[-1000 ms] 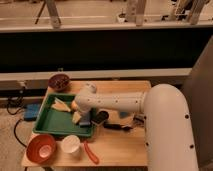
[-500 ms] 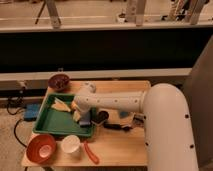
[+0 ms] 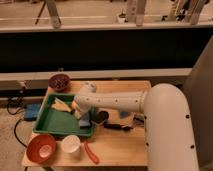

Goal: Place sponge in red bowl

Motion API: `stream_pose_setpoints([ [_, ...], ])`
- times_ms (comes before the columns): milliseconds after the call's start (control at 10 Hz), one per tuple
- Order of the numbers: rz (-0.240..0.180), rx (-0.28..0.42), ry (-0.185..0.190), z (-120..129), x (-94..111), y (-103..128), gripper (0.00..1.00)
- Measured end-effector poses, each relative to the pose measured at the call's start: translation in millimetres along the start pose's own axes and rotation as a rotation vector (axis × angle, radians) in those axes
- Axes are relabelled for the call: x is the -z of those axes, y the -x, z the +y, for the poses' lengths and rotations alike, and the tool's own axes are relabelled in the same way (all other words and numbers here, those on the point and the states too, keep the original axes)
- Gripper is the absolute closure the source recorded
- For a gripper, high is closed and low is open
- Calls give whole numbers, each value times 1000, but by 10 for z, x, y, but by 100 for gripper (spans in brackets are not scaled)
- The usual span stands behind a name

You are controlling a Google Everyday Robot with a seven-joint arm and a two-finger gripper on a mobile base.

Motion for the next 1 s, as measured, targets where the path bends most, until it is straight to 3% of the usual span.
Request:
stream_pose_setpoints([
  [1000,0,-1,0,24,26,22,98],
])
